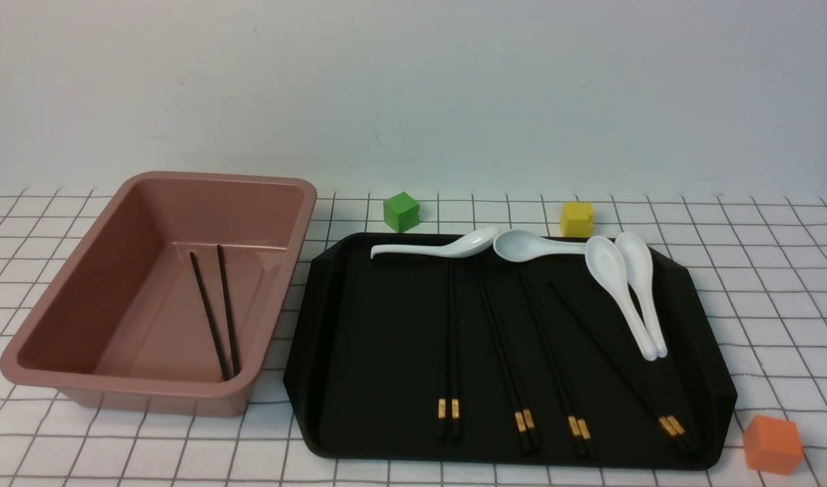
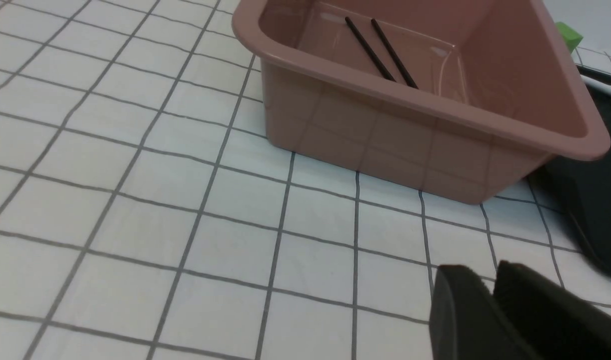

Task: On white black tablecloth take chopsticks from black tray and put them in box.
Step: 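Reach over to the black tray and grasp a pair of chopsticks with the left gripper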

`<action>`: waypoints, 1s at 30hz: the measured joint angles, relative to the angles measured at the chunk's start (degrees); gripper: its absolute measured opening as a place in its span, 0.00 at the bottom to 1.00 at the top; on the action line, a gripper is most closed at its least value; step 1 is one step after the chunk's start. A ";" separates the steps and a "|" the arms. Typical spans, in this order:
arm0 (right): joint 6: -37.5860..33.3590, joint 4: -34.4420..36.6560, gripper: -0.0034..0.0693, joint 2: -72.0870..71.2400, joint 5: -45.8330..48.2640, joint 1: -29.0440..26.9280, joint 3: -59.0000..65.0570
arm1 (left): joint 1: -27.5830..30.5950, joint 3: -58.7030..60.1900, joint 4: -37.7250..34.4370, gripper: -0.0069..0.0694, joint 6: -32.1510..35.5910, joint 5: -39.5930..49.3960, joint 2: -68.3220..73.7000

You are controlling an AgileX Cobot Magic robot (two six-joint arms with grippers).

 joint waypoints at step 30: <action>0.05 0.00 0.38 0.00 0.00 0.00 0.00 | 0.00 -28.05 -39.16 0.07 -10.36 14.49 18.31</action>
